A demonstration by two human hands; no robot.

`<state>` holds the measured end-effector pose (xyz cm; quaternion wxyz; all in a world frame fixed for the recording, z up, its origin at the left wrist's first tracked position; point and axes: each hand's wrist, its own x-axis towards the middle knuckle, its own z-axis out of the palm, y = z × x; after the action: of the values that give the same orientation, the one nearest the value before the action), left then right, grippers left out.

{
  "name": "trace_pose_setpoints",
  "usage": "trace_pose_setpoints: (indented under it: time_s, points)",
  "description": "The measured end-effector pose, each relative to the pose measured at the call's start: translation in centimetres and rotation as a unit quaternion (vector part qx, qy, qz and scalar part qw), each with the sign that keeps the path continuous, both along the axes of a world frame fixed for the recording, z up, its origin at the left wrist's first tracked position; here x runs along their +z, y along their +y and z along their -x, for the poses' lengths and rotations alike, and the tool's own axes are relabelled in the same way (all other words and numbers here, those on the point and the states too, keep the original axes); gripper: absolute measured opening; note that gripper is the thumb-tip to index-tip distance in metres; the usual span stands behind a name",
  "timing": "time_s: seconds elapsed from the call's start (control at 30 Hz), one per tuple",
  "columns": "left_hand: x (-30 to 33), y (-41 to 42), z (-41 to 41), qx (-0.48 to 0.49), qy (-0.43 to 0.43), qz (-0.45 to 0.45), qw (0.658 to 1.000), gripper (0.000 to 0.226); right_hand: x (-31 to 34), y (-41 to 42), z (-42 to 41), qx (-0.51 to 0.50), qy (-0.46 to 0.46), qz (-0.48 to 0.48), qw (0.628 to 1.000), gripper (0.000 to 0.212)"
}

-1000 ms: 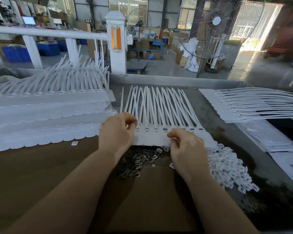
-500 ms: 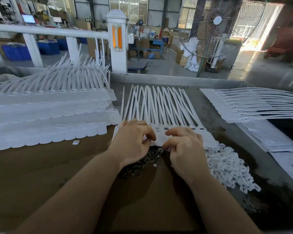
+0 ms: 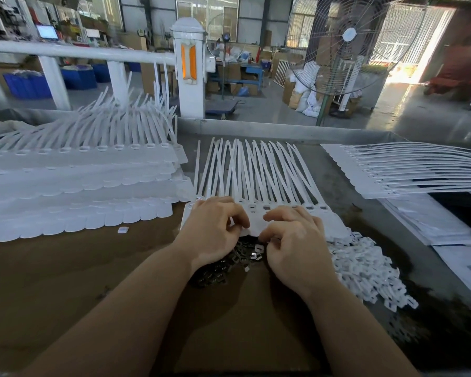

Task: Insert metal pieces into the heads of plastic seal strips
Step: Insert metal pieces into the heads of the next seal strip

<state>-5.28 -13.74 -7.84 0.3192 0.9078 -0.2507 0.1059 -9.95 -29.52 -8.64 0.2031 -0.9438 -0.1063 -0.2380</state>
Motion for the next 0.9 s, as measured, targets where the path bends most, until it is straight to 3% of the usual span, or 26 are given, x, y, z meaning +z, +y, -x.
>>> trace_pose_setpoints:
  time_s: [0.23,0.4,0.73,0.9]
  points:
    - [0.12,0.0,0.16,0.0,0.009,0.012,1.0,0.021,0.06,-0.02,0.17,0.016,0.024,0.038,0.999,0.009]
    - [0.11,0.04,0.12,0.0,0.006,0.009,1.0,0.019,-0.11,-0.13,-0.01,0.034,0.021,0.004,0.999,0.008]
    - [0.3,-0.36,0.46,-0.028,-0.042,0.042,0.998,0.015,-0.04,0.08,-0.3,0.025,-0.12,-0.104,0.987,0.013]
    - [0.51,-0.9,0.61,-0.05,0.045,0.133,0.989,0.014,0.07,0.07,-0.36,0.051,-0.152,-0.116,0.98,0.011]
